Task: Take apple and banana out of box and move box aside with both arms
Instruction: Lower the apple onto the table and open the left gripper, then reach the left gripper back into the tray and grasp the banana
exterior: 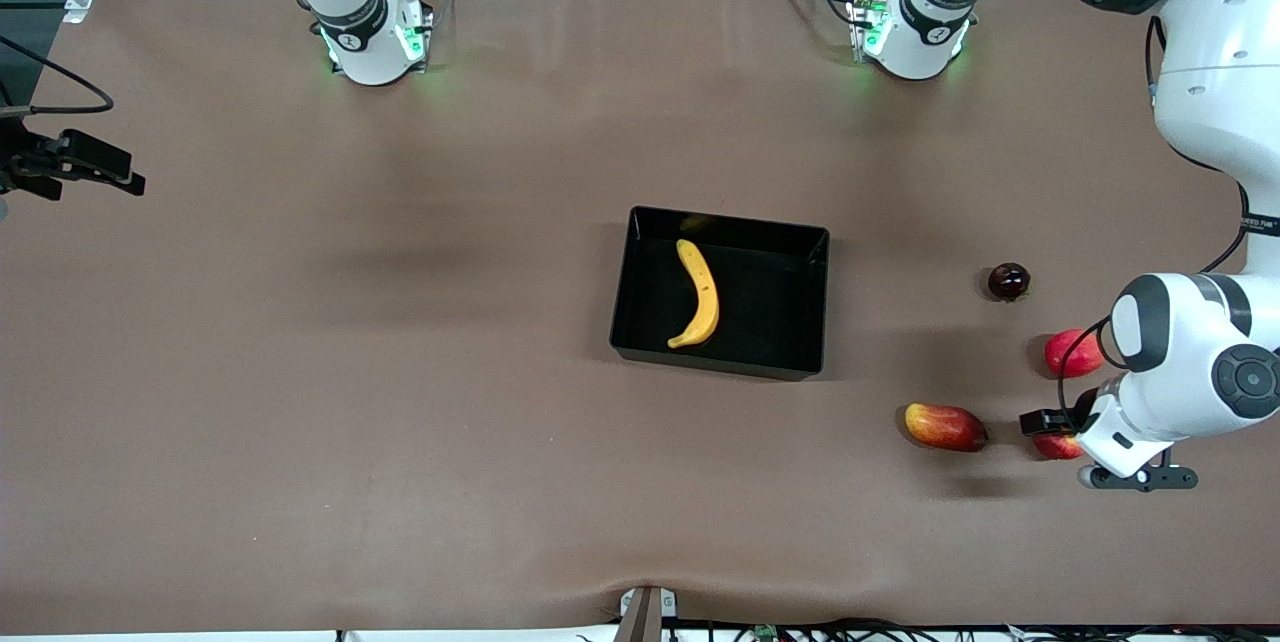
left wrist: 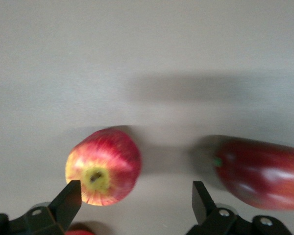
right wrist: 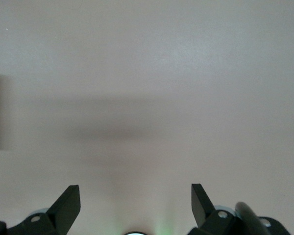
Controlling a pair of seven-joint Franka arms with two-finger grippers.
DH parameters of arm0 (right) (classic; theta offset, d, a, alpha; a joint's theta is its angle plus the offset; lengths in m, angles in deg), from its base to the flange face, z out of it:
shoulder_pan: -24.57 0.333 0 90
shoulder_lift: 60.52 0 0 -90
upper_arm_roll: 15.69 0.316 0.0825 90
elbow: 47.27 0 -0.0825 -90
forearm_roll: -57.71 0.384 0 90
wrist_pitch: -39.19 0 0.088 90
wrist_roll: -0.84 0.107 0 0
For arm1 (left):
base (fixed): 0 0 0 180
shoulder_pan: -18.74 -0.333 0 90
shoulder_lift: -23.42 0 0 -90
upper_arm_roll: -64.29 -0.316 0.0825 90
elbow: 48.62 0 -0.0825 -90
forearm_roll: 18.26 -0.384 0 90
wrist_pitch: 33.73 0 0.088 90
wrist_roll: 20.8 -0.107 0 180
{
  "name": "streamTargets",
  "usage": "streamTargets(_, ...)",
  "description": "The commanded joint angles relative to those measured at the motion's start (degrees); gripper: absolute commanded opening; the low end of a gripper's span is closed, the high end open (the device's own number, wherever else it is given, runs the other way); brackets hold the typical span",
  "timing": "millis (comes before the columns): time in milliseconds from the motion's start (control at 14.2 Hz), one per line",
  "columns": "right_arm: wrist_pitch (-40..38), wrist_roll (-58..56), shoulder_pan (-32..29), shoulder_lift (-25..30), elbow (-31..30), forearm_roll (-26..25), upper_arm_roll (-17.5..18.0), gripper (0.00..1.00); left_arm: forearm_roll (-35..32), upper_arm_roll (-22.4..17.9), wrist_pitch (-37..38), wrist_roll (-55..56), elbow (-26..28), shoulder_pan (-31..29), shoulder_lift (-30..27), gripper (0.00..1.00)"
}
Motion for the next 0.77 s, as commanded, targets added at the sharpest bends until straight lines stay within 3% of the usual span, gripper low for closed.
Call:
streamTargets(0, -1.12, -0.46, -0.12, -0.33, 0.67, 1.14, 0.23, 1.0, 1.14, 3.39, 6.25, 3.34, 1.91, 0.07, -6.47, 1.0)
streamTargets(282, -1.65, -0.37, 0.32, -0.33, 0.67, 1.14, 0.32, 1.0, 1.05, 10.86, 17.41, 10.02, 2.7, 0.16, -11.32, 1.0)
streamTargets(563, -1.82, -0.28, 0.23, -0.33, 0.59, 1.14, 0.32, 1.0, 0.52, 18.77, 17.61, 21.96, 7.27, 1.21, -12.39, 1.0)
streamTargets(704, -1.91, -0.28, 0.32, -0.33, 0.59, 1.14, 0.32, 1.0, 0.17, 19.05, 16.39, 27.68, 8.24, 5.76, -12.21, 1.0)
